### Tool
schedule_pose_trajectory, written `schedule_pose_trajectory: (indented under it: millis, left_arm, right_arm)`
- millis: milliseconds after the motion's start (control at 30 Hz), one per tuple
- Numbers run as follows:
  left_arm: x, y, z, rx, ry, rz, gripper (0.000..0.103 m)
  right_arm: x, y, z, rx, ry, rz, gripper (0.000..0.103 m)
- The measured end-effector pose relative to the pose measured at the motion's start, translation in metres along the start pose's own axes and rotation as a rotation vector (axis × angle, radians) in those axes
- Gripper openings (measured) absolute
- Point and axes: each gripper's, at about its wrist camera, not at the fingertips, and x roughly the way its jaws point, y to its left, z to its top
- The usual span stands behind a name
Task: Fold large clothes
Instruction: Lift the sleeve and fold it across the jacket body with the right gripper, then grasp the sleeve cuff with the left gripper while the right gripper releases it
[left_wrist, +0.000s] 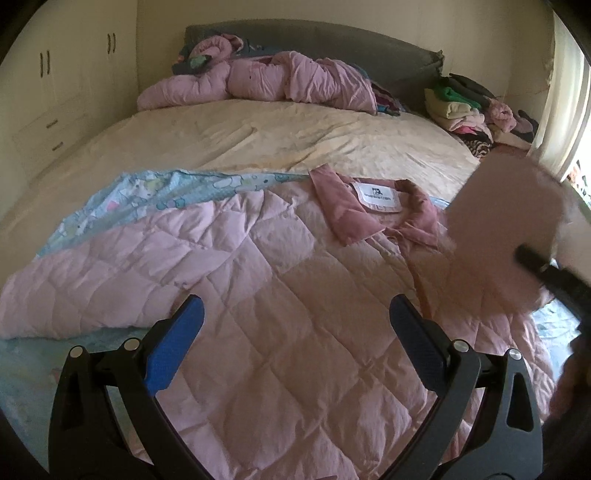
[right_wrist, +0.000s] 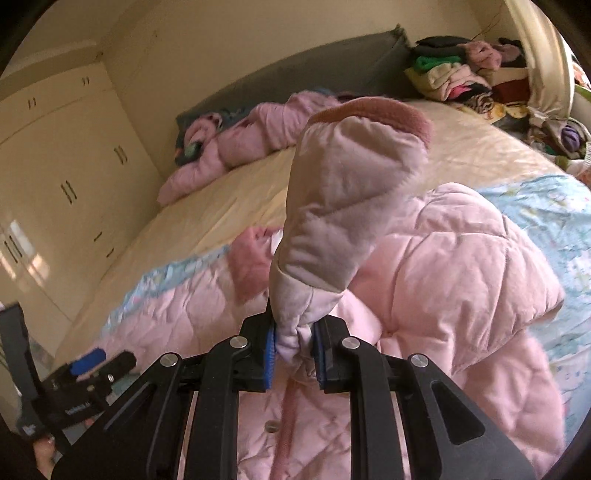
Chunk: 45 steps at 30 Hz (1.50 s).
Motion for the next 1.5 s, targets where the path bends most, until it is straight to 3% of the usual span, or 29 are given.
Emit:
schedule_pose_trajectory:
  millis: [167,300,400,433,467,633,767,867,967,1000,1067,1100,1200,1267,1400,1500]
  left_arm:
    - [0.014,0.012,-0.003,-0.110,0.055,-0.163,0.094]
    - [0.025,0.021,-0.006,-0.213,0.097,-0.307,0.094]
    - [0.030,0.024,-0.009,-0.276,0.107,-0.388,0.094]
    - [0.031,0.025,-0.009,-0.298,0.108,-0.421,0.094]
    - [0.032,0.026,-0.010,-0.319,0.108,-0.452,0.094]
    - [0.042,0.031,-0.015,-0.413,0.126,-0.571,0.094]
    - [0.062,0.029,-0.024,-0.439,0.187,-0.557,0.094]
    - [0.078,0.026,-0.032,-0.481,0.232,-0.591,0.094]
    - [0.082,0.021,-0.036,-0.443,0.227,-0.563,0.093]
    - [0.084,0.021,-0.036,-0.431,0.217,-0.555,0.087]
    - [0.082,0.015,-0.036,-0.377,0.194,-0.486,0.048]
    - [0.080,0.012,-0.035,-0.351,0.181,-0.467,0.018]
    - [0.074,0.015,-0.028,-0.345,0.147,-0.489,0.011]
    - [0.053,0.018,-0.012,-0.340,0.066,-0.522,0.009]
    - [0.001,0.024,0.021,-0.218,-0.163,-0.433,0.009]
    - [0.001,0.033,0.025,-0.189,-0.187,-0.386,0.009]
  right_arm:
    - [0.034,0.016,-0.025,-0.019,0.080,0.021,0.016]
    - [0.050,0.028,-0.045,-0.046,0.141,0.043,0.023]
    - [0.055,0.031,-0.057,-0.060,0.187,0.057,0.036]
    - [0.058,0.034,-0.062,-0.063,0.205,0.063,0.048]
    - [0.060,0.036,-0.065,-0.060,0.220,0.081,0.053]
    - [0.058,0.061,-0.081,-0.175,0.260,0.093,0.064]
    - [0.037,0.068,-0.086,-0.211,0.267,0.123,0.079]
    - [0.021,0.060,-0.086,-0.200,0.268,0.167,0.082]
    - [0.003,0.048,-0.087,-0.173,0.255,0.163,0.083]
    - [-0.002,0.044,-0.087,-0.160,0.252,0.165,0.083]
    - [-0.010,0.034,-0.087,-0.125,0.249,0.167,0.083]
    - [-0.015,0.029,-0.086,-0.112,0.247,0.160,0.083]
    - [-0.028,0.014,-0.083,-0.088,0.230,0.151,0.083]
    - [-0.035,0.007,-0.080,-0.089,0.217,0.133,0.083]
    - [-0.043,-0.009,-0.071,-0.083,0.199,0.097,0.083]
    - [-0.047,-0.022,-0.062,-0.077,0.174,0.042,0.083]
